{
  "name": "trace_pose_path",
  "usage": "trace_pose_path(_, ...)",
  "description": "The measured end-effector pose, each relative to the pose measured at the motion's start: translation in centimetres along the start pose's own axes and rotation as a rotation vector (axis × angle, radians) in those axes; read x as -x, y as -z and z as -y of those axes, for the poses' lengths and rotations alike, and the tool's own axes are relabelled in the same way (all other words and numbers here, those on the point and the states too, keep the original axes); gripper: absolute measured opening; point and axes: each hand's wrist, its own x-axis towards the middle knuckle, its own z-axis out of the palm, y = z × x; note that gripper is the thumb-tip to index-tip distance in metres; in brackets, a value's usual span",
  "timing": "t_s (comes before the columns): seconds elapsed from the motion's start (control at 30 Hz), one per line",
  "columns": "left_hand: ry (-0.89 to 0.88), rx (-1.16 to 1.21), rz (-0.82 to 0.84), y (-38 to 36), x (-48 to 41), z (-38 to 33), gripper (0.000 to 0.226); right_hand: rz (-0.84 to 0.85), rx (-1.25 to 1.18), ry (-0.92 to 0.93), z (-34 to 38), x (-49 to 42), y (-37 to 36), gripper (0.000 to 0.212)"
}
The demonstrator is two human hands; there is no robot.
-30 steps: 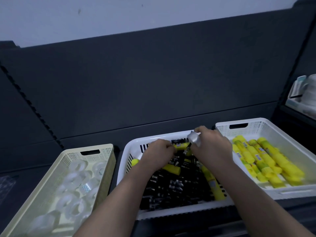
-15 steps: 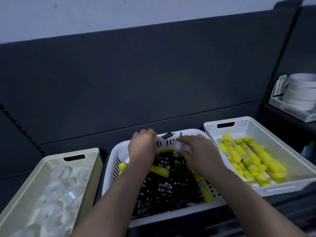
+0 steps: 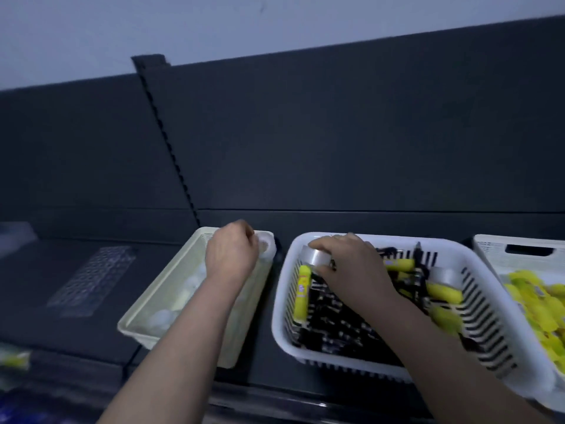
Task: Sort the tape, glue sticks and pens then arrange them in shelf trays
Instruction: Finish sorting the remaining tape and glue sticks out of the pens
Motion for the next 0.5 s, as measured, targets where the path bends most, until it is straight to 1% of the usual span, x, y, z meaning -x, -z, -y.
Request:
trace_pose_path(0.13, 0.067, -0.065, 0.082, 0.9, -1.8, 6.2, 0.012, 0.026, -0.017, 0.067, 4.9, -1.9, -3.4, 0.038)
trace_pose_path(0.23, 0.036, -0.034, 0.155, 0.4, -3.4, 9.0, 0.016, 0.024, -0.003, 0.05, 7.4, -3.3, -5.5, 0.036)
trace_pose_path(0.33, -0.006, 0.041, 0.213, 0.1, -4.3, 10.5, 0.025, 0.066, 0.023, 0.006, 9.2, -4.5, -7.2, 0.036)
trace_pose_path(0.5, -0.08, 0.063, 0.232, 1.2, -4.4, 12.2, 0.019, 0.162, 0.14, -0.025, 11.4, -6.1, -10.0, 0.037)
